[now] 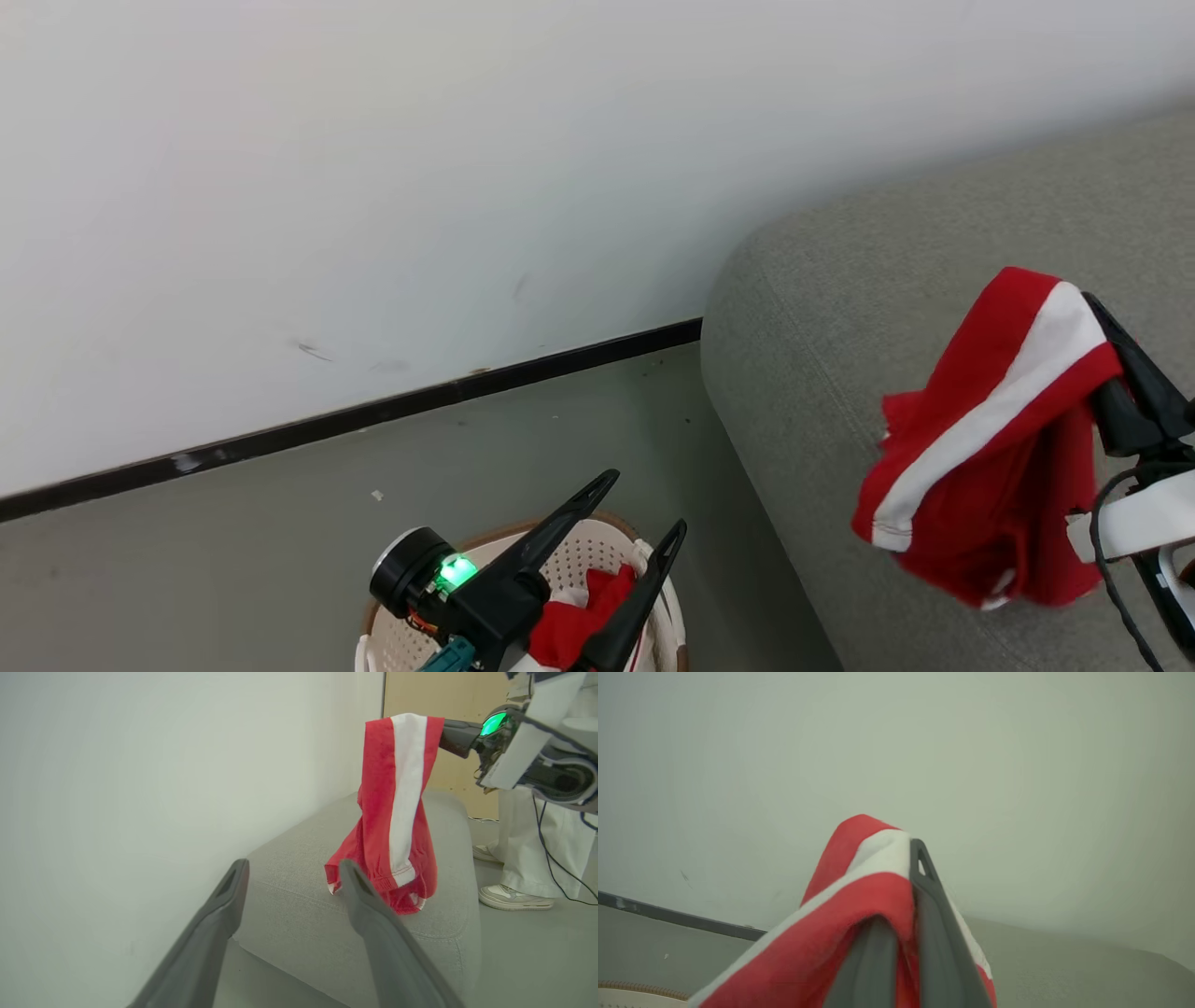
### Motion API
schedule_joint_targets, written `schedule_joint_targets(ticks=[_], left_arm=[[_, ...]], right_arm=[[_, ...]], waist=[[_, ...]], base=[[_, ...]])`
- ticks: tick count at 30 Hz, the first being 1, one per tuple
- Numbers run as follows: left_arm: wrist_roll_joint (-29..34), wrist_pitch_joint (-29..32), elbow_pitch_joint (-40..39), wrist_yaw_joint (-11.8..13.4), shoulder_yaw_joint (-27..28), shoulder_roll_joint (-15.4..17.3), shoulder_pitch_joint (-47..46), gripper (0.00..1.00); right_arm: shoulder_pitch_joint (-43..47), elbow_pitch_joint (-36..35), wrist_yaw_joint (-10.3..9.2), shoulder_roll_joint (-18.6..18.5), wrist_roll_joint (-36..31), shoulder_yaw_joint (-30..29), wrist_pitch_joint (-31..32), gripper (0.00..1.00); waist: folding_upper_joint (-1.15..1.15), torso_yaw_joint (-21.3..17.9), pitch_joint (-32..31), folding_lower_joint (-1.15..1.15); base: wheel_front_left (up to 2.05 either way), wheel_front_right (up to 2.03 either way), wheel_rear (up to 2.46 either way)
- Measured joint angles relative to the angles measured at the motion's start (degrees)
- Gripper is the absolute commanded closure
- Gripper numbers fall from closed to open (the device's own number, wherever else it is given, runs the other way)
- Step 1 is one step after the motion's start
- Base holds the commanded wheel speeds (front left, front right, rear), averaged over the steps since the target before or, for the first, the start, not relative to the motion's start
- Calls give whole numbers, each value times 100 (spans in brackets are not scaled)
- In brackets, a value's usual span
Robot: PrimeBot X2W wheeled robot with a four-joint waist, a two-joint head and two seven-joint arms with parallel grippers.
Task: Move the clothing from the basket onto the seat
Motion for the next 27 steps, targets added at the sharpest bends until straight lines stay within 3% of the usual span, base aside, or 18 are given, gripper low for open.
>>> schedule_joint_targets(ticks=[11,21,27], left_arm=[[-54,-98,130,-51,-159,-56,-2,0],[-53,-192,176,-35,-138,-120,-7,0],[-3,-215,183,147,54,-114,-14,0]], right_arm=[[391,-493,0,146,-110,-234,2,100],[452,-523,0,146,154,177,52,100],[-93,-266,0,-3,446,378,119,100]], waist=[[0,-566,4,0],[0,-976,80,0],[0,-1166,210,0]], base=[[0,0,0],[0,0,0],[0,0,0]])
